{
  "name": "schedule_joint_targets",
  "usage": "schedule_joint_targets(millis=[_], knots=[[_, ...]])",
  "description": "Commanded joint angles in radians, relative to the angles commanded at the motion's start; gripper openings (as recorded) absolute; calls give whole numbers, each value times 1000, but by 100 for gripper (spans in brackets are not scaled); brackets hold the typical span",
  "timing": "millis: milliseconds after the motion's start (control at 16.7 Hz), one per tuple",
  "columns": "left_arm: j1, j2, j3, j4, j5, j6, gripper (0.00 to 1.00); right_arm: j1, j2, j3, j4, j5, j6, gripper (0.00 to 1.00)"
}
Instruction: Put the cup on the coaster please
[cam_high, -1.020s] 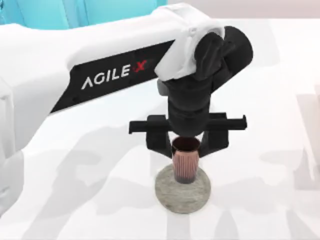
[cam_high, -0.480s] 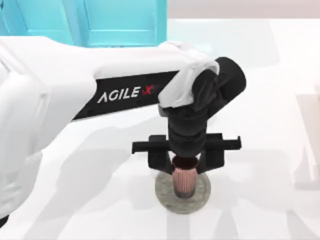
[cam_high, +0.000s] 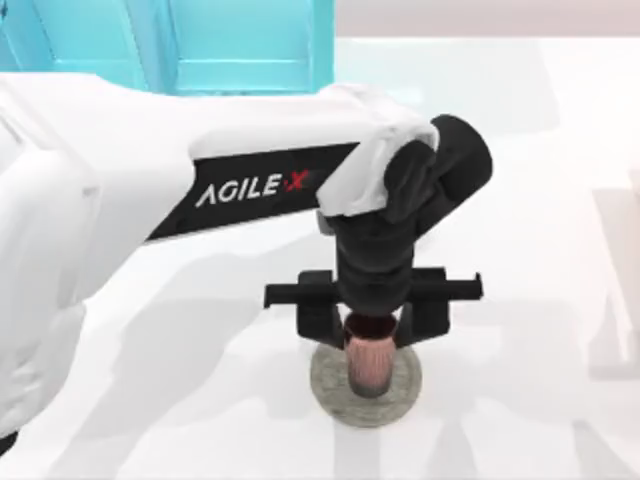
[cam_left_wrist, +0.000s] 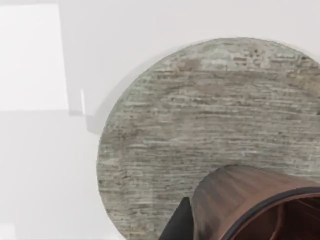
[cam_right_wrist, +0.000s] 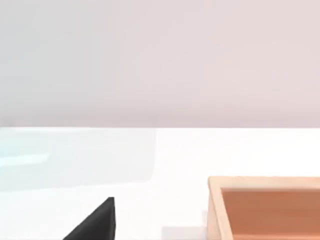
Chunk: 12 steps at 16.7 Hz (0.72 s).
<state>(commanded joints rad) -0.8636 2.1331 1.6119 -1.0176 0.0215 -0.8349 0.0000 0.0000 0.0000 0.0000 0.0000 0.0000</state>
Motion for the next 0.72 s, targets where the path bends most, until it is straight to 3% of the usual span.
schedule_joint_targets(millis=[360, 720], knots=[[0, 0, 0, 0, 0, 0, 98, 0, 0, 0, 0, 0, 0, 100], [0, 0, 0, 0, 0, 0, 100, 0, 0, 0, 0, 0, 0, 100]])
